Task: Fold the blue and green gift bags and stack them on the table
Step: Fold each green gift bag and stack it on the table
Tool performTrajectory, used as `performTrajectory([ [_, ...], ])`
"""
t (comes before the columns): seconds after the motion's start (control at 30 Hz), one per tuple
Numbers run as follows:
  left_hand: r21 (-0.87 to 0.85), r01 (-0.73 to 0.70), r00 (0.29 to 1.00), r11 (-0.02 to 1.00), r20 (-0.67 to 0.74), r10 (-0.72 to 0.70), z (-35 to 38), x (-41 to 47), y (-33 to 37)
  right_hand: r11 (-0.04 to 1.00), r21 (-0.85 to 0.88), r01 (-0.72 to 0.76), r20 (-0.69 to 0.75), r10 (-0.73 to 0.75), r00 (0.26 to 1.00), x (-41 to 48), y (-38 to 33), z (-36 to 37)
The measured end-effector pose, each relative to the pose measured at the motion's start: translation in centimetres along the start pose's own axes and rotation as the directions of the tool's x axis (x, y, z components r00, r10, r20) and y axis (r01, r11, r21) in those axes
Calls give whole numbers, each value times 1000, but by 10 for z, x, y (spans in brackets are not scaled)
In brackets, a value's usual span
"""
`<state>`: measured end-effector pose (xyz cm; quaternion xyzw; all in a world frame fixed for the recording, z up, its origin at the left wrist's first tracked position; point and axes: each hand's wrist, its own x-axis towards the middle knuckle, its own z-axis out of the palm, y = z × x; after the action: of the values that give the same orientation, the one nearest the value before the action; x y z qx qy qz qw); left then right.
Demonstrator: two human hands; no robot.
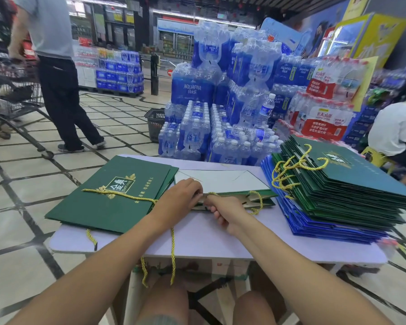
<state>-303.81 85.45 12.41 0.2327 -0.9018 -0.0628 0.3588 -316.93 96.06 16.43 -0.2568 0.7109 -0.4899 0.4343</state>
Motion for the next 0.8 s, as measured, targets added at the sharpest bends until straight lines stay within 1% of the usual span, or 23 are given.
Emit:
performTrajectory([
  [0.03,4,4,1000,1000,5,-4,0,-1,0,1000,-14,-10,32,10,999,-4,0,-2],
  [0.07,8,10,1000,1000,11,-11,0,-1,1,999,-48,13,47,-11,999,-5,1,-5],
  [0.1,9,15,1000,1000,17,-15,0,-2,2,989,-122,86,34,-82,996,-5,3,-10],
  [0.13,6,16,1000,1000,25,-16,0,-3,3,949,-244,199,-3,-206,979,-3,6,-16],
  [0.17,2,12,999,1000,36,-12,-1,-3,4,862,-409,300,-53,-350,935,-2,9,-22],
  [0.2,-1,7,999,1000,43,-7,-1,-4,5,724,-599,342,-93,-487,868,1,13,-30],
  [0.23,0,5,999,1000,51,-5,-2,-5,5,561,-763,322,-92,-586,805,3,17,-38],
  [0.27,2,5,998,1000,62,-5,-3,-6,4,415,-864,286,-58,-645,762,4,19,-44],
  [0.3,5,6,997,1000,75,-7,-4,-6,4,301,-912,280,-1,-682,731,5,19,-49],
  [0.33,7,8,996,1000,87,-8,-4,-6,4,212,-930,301,65,-710,702,7,17,-52],
  [0.37,6,9,995,1000,95,-10,-5,-7,4,147,-935,324,121,-726,677,7,11,-55],
  [0.4,3,10,995,1000,95,-10,-6,-7,5,104,-933,344,162,-735,659,8,3,-58],
  [0.43,1,11,995,1000,97,-11,-6,-7,5,84,-926,369,194,-731,654,10,-7,-60],
  [0.47,0,8,994,1000,109,-8,-7,-7,6,103,-910,401,215,-711,670,13,-17,-62],
  [0.5,-1,-2,992,1000,129,2,-8,-8,6,178,-874,452,222,-682,696,16,-29,-63],
  [0.57,-14,-34,985,999,170,36,-9,-10,4,438,-715,545,221,-598,770,27,-52,-61],
  [0.6,-21,-40,981,999,191,43,-10,-11,3,546,-632,550,223,-552,803,35,-62,-59],
  [0.63,-21,-33,975,999,218,37,-11,-12,2,608,-588,534,226,-510,830,44,-70,-57],
  [0.67,-15,-12,968,1000,251,15,-11,-13,2,625,-589,512,236,-473,849,53,-77,-54],
  [0.7,-4,22,958,1000,286,-20,-11,-15,2,612,-612,501,249,-452,857,62,-80,-51],
  [0.8,12,134,924,991,359,-130,-9,-16,1,482,-708,516,285,-472,834,88,-76,-41],
])
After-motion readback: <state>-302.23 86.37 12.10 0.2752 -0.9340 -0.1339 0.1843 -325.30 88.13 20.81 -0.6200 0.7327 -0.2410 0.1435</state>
